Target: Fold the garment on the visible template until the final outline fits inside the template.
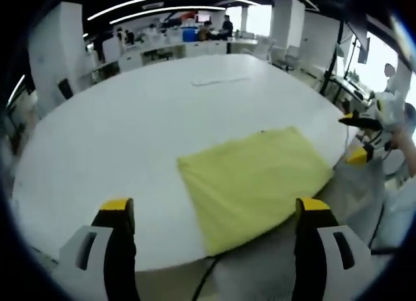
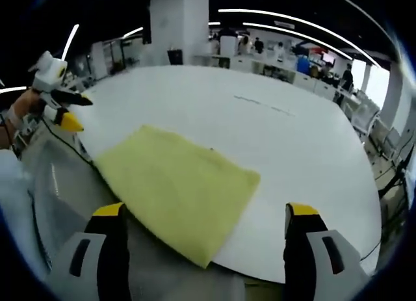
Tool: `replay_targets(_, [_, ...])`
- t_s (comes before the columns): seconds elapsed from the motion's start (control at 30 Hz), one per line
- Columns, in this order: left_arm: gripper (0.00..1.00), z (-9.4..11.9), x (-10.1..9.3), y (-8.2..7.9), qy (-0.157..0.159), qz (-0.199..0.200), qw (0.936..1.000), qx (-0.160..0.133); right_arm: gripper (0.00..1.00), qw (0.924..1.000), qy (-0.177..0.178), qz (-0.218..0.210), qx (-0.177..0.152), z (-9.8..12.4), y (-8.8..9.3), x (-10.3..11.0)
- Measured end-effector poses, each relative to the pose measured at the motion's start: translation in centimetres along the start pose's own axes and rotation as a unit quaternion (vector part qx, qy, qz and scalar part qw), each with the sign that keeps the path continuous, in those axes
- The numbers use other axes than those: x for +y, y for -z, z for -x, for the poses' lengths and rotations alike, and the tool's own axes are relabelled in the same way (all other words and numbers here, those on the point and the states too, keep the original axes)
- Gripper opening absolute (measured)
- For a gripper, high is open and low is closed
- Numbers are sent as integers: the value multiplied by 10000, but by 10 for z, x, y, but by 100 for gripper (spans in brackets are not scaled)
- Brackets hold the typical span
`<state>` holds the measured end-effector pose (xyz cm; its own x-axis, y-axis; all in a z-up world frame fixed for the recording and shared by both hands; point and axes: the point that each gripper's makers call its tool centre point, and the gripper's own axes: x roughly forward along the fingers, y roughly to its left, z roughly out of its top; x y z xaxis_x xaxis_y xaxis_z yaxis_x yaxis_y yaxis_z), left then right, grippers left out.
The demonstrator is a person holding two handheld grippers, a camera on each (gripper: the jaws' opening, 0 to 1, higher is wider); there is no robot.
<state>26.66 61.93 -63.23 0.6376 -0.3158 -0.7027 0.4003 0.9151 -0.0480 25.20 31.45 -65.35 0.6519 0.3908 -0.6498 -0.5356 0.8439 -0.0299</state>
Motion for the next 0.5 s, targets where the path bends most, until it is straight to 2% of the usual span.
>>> replay_targets(0.17, [100,8,-5,5,-11,65,10000,9,100,10000,31,22,-36,6,-2,10])
replay_targets(0.33, [100,17,-5,7,-85,171,9997,-117,100,9999,69,-73,-113,9,-4,18])
replay_targets(0.43, [100,21,-4,11,-134,186,9997,-127,100,9998,93,-128,73,11,3,21])
replay_targets(0.5, [100,24,-5,14,-137,176,9997,-93,100,9999,108,-36,79,13,4,23])
